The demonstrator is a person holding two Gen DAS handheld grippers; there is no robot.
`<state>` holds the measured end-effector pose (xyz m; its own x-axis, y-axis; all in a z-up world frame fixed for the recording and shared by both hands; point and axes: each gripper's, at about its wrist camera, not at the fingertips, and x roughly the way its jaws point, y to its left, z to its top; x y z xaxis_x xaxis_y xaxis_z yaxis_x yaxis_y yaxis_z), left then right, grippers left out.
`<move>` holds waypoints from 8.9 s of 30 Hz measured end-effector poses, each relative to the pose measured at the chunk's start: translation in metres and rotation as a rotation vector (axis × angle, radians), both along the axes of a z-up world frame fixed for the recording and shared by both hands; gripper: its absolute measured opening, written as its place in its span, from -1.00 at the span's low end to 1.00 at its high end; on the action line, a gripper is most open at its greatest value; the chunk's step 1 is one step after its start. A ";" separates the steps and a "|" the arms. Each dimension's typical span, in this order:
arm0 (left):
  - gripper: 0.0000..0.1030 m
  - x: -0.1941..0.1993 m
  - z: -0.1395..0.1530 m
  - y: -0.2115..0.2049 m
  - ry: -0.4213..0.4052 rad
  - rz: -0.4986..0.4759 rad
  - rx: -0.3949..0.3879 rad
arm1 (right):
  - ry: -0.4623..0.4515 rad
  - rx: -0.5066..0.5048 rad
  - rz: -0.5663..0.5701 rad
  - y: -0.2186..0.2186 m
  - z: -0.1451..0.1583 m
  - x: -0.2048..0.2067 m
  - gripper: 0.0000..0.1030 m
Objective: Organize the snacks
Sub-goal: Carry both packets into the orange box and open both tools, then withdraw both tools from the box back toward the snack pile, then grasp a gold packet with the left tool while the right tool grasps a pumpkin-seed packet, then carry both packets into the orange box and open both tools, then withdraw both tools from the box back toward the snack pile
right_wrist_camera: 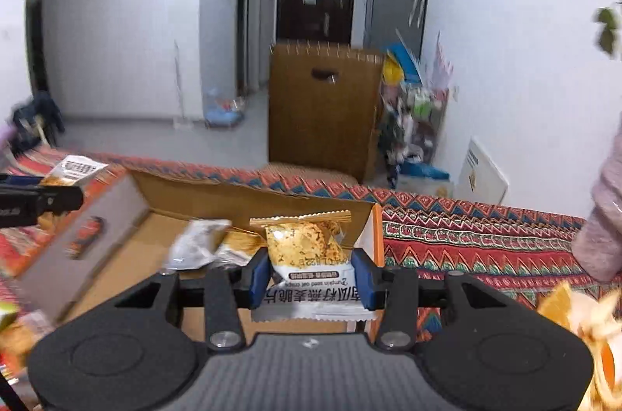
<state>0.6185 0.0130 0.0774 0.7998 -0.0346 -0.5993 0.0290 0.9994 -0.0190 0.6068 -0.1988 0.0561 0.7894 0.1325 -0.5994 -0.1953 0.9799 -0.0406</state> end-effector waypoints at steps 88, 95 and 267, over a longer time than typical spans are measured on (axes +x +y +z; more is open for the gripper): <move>0.99 -0.389 -0.044 0.044 -0.150 -0.068 -0.026 | -0.076 0.175 0.017 -0.007 -0.036 -0.407 0.97; 0.93 -0.320 -0.028 0.047 -0.154 -0.137 -0.059 | -0.056 0.204 0.049 0.004 -0.032 -0.339 0.71; 0.99 -0.408 0.012 0.025 -0.174 -0.111 -0.087 | -0.025 0.288 0.214 -0.033 0.026 -0.373 0.78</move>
<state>0.2105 0.0378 0.0895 0.8795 -0.1734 -0.4431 0.1487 0.9848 -0.0902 0.2336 -0.2318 0.0825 0.7395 0.4569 -0.4944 -0.3998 0.8889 0.2235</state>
